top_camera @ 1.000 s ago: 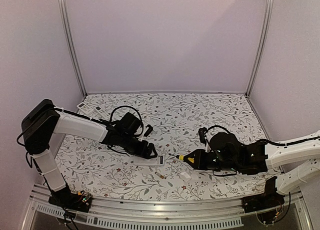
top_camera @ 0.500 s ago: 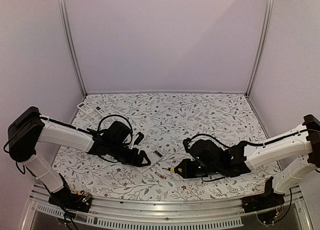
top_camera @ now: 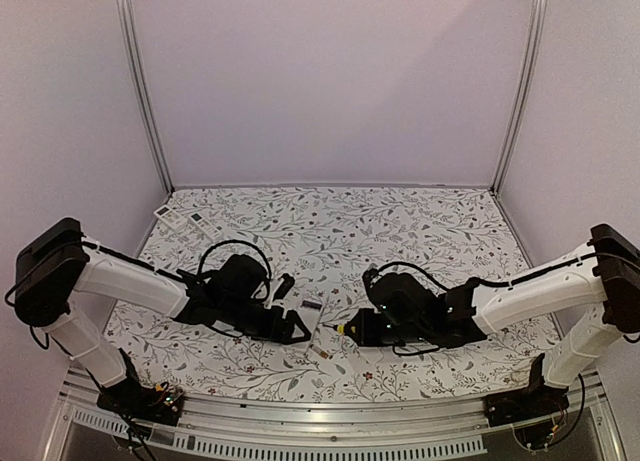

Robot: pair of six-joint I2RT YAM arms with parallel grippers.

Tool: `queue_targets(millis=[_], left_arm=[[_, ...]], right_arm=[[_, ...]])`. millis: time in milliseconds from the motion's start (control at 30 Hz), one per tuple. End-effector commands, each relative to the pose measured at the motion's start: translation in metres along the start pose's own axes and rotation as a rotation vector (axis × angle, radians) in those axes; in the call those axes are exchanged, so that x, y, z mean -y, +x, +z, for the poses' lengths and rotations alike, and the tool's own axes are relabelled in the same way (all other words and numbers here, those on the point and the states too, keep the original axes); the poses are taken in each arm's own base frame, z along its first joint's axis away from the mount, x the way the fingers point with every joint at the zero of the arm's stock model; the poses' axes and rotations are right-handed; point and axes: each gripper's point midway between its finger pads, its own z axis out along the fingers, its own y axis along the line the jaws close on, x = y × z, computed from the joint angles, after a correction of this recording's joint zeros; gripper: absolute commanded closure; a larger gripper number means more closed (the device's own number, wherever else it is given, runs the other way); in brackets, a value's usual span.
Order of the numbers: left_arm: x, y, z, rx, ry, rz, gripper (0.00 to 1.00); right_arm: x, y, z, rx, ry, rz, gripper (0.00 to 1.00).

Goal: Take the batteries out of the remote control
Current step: Adjust the remote control without the battery cover at the center of the board.

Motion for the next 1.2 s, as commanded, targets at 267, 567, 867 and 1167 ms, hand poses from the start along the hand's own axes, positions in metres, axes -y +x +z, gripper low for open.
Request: queue_targets(millis=[267, 567, 867, 1167], left_arm=[[0.038, -0.013, 0.036, 0.032, 0.103, -0.009, 0.2], [0.042, -0.026, -0.014, 0.14, 0.026, 0.017, 0.17], [-0.028, -0.022, -0.068, 0.195, -0.091, -0.141, 0.25], [-0.062, -0.052, -0.074, 0.243, -0.108, -0.168, 0.47]], right_arm=[[-0.059, -0.038, 0.024, 0.044, -0.12, -0.173, 1.0], [-0.046, -0.046, -0.004, 0.067, -0.065, -0.17, 1.0], [-0.068, -0.038, -0.006, -0.029, -0.124, -0.138, 1.0], [-0.097, -0.034, 0.02, -0.117, -0.16, -0.087, 1.0]])
